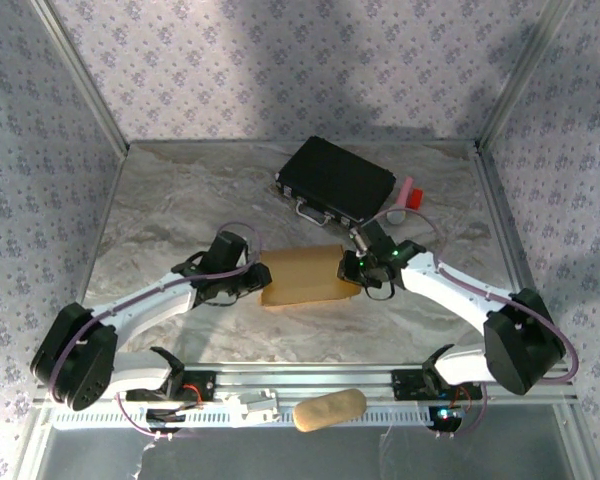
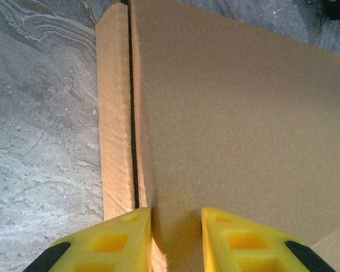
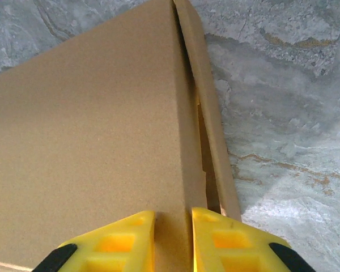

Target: Fold the paper box

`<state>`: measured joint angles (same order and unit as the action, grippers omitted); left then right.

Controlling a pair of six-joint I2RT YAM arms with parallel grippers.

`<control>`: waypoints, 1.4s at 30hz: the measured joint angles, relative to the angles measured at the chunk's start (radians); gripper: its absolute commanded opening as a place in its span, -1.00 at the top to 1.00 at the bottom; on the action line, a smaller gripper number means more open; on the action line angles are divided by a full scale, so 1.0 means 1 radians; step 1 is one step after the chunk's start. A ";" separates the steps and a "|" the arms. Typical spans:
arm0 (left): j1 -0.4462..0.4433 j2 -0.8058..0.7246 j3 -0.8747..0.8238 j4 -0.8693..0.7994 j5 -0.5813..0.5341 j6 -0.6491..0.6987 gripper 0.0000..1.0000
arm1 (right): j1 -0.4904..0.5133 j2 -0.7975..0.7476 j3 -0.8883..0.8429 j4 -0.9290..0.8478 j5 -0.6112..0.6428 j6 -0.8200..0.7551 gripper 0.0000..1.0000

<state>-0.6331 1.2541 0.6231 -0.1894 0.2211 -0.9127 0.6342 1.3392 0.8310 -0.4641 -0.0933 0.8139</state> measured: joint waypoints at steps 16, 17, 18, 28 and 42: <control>-0.057 0.037 0.005 -0.029 -0.103 0.068 0.49 | 0.092 0.060 -0.011 0.004 0.152 -0.021 0.67; -0.062 0.037 0.008 -0.035 -0.111 0.073 0.48 | 0.096 0.068 -0.011 0.004 0.161 -0.022 0.68; -0.067 0.037 0.012 -0.045 -0.123 0.077 0.46 | 0.100 0.077 -0.011 0.004 0.170 -0.022 0.68; -0.093 -0.050 0.066 -0.187 -0.219 0.119 0.05 | 0.122 0.085 -0.009 -0.019 0.238 -0.027 0.57; -0.014 0.073 -0.027 0.051 -0.017 0.129 0.19 | 0.077 -0.015 -0.031 0.004 0.156 -0.101 -0.08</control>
<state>-0.6476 1.3273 0.5957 -0.1387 0.2043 -0.7834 0.7109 1.3239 0.7998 -0.4603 0.0628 0.7132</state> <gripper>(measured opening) 0.437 0.516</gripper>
